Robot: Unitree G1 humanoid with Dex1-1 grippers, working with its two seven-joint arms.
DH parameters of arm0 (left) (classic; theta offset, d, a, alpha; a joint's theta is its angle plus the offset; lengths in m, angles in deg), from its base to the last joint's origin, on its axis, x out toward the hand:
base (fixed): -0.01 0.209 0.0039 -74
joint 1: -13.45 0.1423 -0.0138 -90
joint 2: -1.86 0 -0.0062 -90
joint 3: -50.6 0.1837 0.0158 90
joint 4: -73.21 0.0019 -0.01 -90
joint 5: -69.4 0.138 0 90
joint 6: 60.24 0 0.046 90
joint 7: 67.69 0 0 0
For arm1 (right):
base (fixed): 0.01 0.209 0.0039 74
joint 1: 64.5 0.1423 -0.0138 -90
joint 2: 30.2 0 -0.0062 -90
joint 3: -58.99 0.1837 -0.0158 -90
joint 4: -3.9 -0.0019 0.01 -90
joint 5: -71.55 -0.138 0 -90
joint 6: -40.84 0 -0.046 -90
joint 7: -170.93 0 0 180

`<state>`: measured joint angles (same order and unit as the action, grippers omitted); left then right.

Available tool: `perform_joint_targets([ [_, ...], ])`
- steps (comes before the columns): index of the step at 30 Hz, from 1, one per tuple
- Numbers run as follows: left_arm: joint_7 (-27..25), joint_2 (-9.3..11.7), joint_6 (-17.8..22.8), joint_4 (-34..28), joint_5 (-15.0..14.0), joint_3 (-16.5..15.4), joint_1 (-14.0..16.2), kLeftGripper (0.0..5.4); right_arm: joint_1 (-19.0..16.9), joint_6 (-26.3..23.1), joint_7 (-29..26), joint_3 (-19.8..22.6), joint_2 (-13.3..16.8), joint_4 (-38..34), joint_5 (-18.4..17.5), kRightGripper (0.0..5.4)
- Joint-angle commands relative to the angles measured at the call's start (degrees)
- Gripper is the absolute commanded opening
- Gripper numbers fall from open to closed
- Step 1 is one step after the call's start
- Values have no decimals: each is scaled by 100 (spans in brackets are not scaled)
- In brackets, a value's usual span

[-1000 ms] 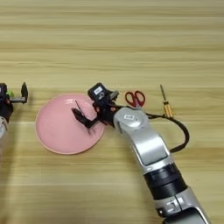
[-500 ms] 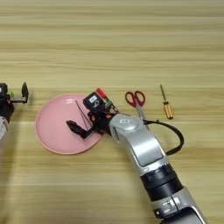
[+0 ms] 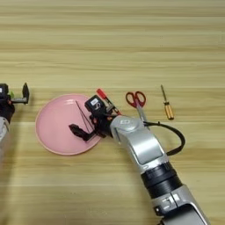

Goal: Move the objects on the table

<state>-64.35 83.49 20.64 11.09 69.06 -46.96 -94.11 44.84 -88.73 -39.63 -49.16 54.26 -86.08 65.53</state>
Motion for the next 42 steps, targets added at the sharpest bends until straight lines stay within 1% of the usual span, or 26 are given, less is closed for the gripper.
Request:
perform_joint_targets([
  [1, 39, -10, 29, -20, 38, 20, -47, 540, 142, -110, -63, -88, 6, 100, 12, 539],
  [10, 43, -11, 34, -28, 32, 11, -35, 540, 378, -143, -174, -59, -46, 632, -8, 539],
  [17, 49, -16, 31, -31, 32, 11, -33, 540, 549, -77, -182, -75, -71, 1052, 53, 539],
  [24, 62, -24, 32, -33, 33, 10, -37, 540, 580, -10, -235, -164, -40, 1123, 131, 539],
  [28, 62, -21, 29, -31, 28, 6, -36, 540, 556, 62, -293, -328, 41, 1112, 279, 479],
  [34, 61, -21, 24, -29, 22, 0, -38, 540, 516, 142, -382, -512, 146, 1045, 440, 404],
  [42, 66, -26, 18, -8, 23, 3, -55, 540, 536, 183, -460, -570, 190, 1071, 511, 286],
])
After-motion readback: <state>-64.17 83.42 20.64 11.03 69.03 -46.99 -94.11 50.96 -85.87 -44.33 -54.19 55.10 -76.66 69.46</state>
